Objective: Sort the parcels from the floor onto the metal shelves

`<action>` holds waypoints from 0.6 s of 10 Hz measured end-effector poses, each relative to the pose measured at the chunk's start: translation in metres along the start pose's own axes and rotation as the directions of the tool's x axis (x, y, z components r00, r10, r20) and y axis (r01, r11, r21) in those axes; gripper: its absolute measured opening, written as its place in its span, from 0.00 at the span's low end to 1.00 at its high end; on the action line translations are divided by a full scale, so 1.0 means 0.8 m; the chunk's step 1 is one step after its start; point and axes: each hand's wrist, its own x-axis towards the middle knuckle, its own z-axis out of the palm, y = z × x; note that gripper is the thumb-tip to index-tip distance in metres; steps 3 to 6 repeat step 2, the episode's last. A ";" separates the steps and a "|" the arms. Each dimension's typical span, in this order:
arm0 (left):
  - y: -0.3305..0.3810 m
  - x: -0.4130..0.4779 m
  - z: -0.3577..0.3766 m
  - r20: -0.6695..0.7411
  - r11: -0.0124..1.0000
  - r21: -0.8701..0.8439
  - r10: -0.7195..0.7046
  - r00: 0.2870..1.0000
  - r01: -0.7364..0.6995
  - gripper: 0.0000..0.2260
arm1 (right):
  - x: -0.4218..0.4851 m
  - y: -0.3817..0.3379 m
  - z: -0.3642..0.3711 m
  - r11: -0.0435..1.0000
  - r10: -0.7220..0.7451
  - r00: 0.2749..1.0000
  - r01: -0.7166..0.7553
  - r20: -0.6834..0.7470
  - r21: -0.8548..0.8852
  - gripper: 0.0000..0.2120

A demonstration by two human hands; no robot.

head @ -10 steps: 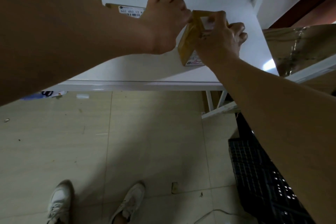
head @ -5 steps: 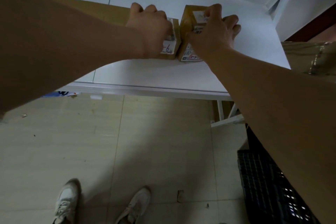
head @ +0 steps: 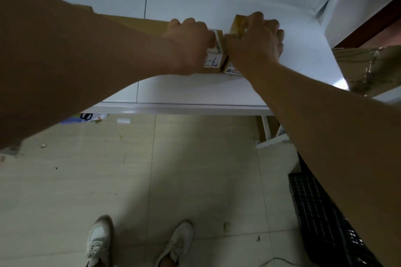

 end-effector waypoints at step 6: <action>-0.032 -0.058 -0.063 -0.011 0.999 -0.037 -0.010 1.000 0.010 0.10 | -0.072 -0.070 -0.006 0.997 0.004 0.999 -0.007 0.046 0.081 0.14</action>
